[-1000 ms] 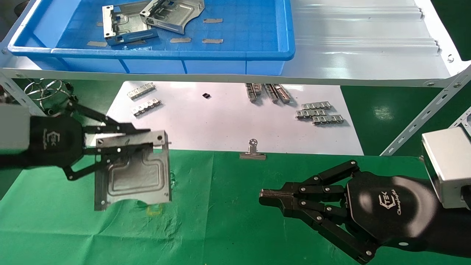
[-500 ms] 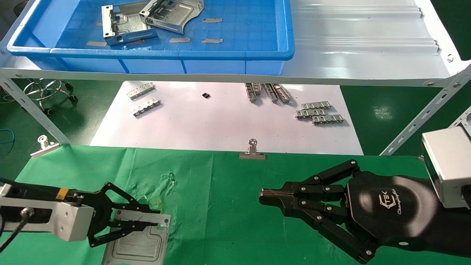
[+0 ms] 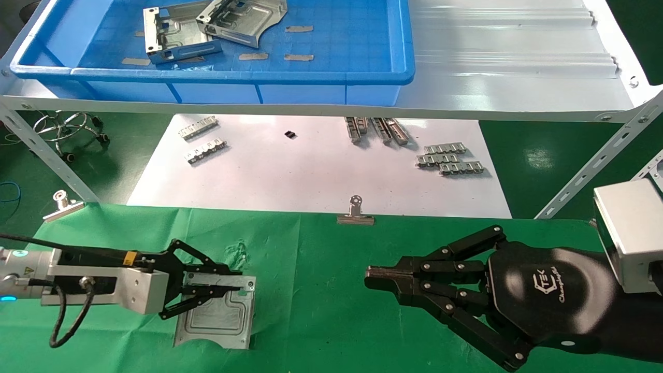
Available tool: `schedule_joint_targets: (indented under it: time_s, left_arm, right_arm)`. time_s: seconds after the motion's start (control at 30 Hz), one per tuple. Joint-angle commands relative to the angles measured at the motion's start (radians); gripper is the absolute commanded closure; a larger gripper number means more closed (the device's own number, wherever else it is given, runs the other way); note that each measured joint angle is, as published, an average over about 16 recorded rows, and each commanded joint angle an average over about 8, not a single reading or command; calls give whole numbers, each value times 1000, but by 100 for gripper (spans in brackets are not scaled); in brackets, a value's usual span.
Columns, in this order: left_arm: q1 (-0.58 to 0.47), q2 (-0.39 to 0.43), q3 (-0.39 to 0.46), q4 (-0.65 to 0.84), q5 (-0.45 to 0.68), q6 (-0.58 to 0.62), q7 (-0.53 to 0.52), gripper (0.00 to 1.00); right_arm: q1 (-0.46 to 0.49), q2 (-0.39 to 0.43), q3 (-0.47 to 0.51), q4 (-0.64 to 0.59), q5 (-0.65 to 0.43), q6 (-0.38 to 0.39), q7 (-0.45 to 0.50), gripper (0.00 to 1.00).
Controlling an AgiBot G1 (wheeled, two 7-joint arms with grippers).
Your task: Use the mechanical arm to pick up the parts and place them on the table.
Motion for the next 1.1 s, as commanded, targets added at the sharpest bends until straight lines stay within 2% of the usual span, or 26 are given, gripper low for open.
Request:
schedule_joint_targets:
  time_s: [0.03,0.07,0.23,0.33,0.7,0.8,0.9,0.97,1.1]
  left_arm:
    - [-1,16,-1,32,0,-7,27,83]
    - [-2,20,-1,43,1,-9,39,74]
    - [-6,37,2,90,8,-19,92,13]
    - [-9,44,2,114,9,-19,115,0]
    - [-31,53,-2,177,5,-7,142,0]
    - [-39,49,-10,190,-8,16,118,0]
    - [-38,41,-23,190,-33,47,39,0]
    - [-26,30,-33,167,-60,65,-45,0]
    - [27,-7,-48,70,-129,79,-240,0]
  right_arm:
    - [0,0,0,0,0,0,0,100]
    - [0,0,0,0,0,0,0,100]
    - [0,0,0,0,0,0,0,100]
    - [0,0,0,0,0,0,0,100]
    - [0,0,0,0,0,0,0,100]
    - [0,0,0,0,0,0,0,100]
    - [0,0,0,0,0,0,0,99]
    - [0,0,0,0,0,0,0,88]
    - [0,0,-1,0,0,0,0,40]
